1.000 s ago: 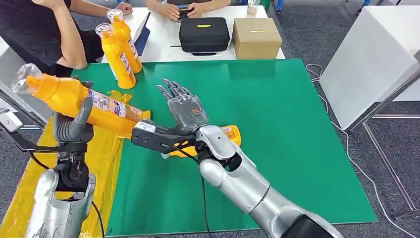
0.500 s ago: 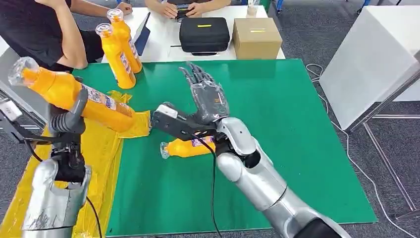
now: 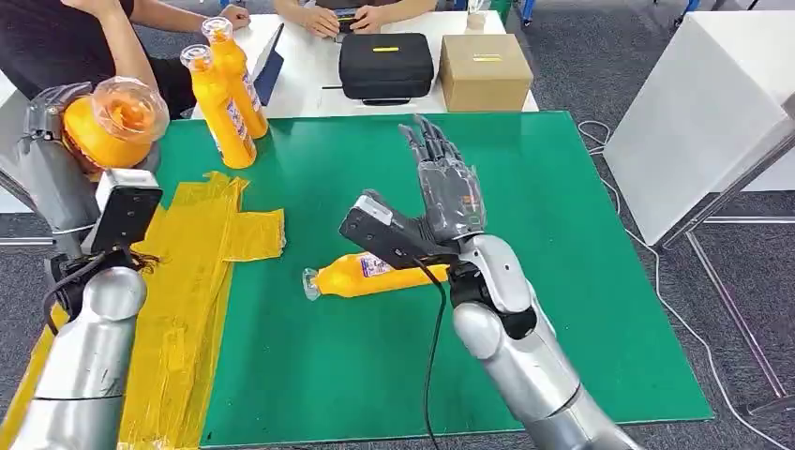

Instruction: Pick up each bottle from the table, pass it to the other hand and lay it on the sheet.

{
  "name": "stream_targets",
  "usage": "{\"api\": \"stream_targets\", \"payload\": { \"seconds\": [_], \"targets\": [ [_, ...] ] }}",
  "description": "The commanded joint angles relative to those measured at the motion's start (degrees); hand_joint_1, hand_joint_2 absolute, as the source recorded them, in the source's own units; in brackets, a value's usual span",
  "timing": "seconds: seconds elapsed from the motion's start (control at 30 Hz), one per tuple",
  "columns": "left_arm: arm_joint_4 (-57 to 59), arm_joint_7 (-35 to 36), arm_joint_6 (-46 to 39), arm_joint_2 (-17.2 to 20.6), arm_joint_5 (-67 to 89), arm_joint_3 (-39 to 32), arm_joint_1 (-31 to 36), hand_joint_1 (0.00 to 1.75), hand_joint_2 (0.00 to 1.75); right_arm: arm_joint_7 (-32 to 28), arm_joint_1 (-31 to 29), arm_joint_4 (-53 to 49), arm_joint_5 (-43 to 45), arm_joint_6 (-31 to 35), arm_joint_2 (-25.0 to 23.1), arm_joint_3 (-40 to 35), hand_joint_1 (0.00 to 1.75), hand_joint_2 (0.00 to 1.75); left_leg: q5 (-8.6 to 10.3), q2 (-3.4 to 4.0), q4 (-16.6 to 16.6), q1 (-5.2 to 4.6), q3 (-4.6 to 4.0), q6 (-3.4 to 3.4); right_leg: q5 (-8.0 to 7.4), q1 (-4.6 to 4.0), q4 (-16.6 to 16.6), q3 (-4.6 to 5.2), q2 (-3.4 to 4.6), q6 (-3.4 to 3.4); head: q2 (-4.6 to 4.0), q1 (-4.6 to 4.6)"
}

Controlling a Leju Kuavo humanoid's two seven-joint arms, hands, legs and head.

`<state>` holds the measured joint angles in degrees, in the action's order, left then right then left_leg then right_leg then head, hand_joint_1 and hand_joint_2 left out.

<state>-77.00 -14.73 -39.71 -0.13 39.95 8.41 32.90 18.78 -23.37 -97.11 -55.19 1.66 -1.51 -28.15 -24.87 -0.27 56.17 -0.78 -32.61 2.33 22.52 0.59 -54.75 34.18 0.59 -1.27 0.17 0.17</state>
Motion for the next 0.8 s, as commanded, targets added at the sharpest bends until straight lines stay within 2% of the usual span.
{"api": "stream_targets", "payload": {
  "seconds": [0.03,0.13,0.3,0.6,0.63,0.67,0.7,0.8],
  "targets": [
    [3.58,0.1,-0.29,1.21,-0.48,2.0,2.69,1.75,1.75,-0.17,-0.7,-0.4,0.16,-0.64,1.16,1.14,0.0,0.0,-0.03,-0.08,0.02,0.05,0.07,-0.12,0.05,-0.05,0.0,-0.1,-0.12,0.04,0.0,0.02],
    [6.27,0.87,-0.29,0.41,11.32,0.72,2.12,1.75,1.75,-0.63,-0.67,-0.27,0.14,-0.82,0.85,1.32,0.0,0.0,-0.05,-0.04,0.02,0.08,0.11,-0.13,0.06,-0.07,0.02,-0.14,-0.09,0.05,0.02,-0.02],
    [13.26,-1.36,-0.29,-0.8,20.12,-2.2,1.42,1.75,1.75,-0.73,-0.07,-1.62,-0.02,-1.84,0.7,1.76,0.0,0.0,-0.07,-0.04,-0.04,0.05,0.28,-0.15,0.1,-0.04,0.05,-0.3,-0.1,0.04,0.0,0.0],
    [23.83,0.56,-0.29,-1.8,39.7,-0.51,-1.68,1.75,1.75,-0.4,1.01,-4.51,-0.28,-4.79,0.64,3.13,0.0,0.0,-0.07,-0.07,-0.08,0.03,0.28,-0.16,0.09,-0.03,0.08,-0.31,-0.12,0.05,0.0,0.0],
    [24.34,-2.18,-0.29,-3.85,42.68,-4.54,-2.69,1.75,1.75,-0.51,1.35,-4.98,-0.45,-5.37,0.97,3.26,0.0,0.0,-0.12,-0.08,-0.09,0.04,0.42,-0.21,0.15,-0.04,0.09,-0.46,-0.15,0.06,0.0,-0.02],
    [24.89,-0.76,-0.29,-3.21,43.5,-3.04,-2.72,1.75,1.75,-0.54,1.57,-5.2,-0.51,-5.4,1.06,3.34,0.0,0.0,-0.11,-0.33,0.34,0.15,-0.2,-0.16,0.16,-0.15,-0.2,0.01,-0.39,0.04,0.0,-0.02],
    [25.09,0.02,-0.29,-2.93,43.81,-2.4,-2.91,1.75,1.75,-0.63,1.64,-5.26,-0.54,-5.47,1.24,3.3,0.0,0.0,-0.06,-0.01,-0.06,0.0,0.26,-0.12,0.08,0.0,0.06,-0.21,-0.06,0.03,0.02,-0.04],
    [25.99,4.45,-0.29,-0.49,44.99,-0.69,-4.23,1.75,1.75,-2.23,0.73,-3.84,0.08,-5.78,1.74,2.61,0.0,0.0,-0.16,-0.01,-0.03,0.03,0.35,-0.19,0.17,-0.03,0.04,-0.38,-0.06,0.05,0.0,-0.04]
  ]
}}
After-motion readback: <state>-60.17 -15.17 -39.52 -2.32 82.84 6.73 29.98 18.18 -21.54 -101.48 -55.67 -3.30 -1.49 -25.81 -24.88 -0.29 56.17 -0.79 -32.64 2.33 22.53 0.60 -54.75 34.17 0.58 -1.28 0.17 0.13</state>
